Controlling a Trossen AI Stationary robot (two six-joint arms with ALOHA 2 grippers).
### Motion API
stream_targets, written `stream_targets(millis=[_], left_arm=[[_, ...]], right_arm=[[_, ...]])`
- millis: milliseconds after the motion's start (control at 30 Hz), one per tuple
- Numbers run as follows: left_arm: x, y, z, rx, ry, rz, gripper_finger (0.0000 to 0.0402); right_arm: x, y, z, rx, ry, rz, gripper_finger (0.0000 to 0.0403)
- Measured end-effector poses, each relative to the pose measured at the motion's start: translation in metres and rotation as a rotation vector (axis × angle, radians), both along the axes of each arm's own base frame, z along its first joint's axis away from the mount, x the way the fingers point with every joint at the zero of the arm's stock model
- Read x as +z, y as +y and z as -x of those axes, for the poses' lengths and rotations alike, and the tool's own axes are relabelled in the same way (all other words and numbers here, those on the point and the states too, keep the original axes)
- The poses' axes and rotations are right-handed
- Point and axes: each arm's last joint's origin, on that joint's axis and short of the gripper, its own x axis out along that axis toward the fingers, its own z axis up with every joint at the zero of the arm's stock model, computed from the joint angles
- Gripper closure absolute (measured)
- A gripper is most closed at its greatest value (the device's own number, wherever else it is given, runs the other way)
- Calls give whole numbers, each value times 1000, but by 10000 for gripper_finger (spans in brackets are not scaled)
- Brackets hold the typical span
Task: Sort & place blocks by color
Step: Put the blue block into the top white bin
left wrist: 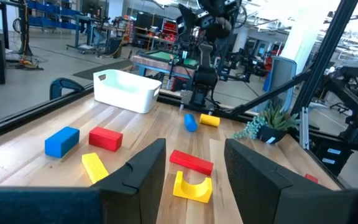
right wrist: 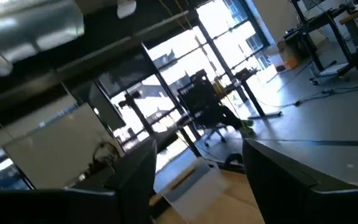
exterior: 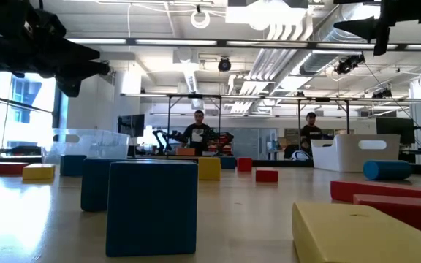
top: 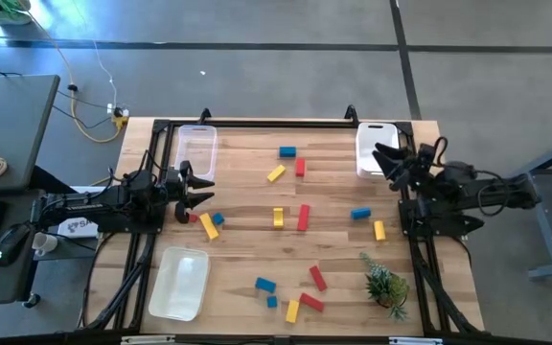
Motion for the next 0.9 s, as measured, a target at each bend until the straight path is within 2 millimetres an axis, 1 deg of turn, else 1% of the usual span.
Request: stream_targets(millis=[167,267,533,733,900], left_arm=[[0,0,0,0,-17,78,249],[0,0,0,0,-18,83,249],[0,0,0,0,-17,82,249],[0,0,0,0,-17,82,249],[0,0,0,0,-17,81,249]], right_arm=[[9,1,-5,17,247,-28,179],[13,2,-8,40,388,-42,179],[24,5,-22,126,725,-11,179],[22,9,-36,254,971,-20,179],[11,14,-53,395,1145,-12,179]])
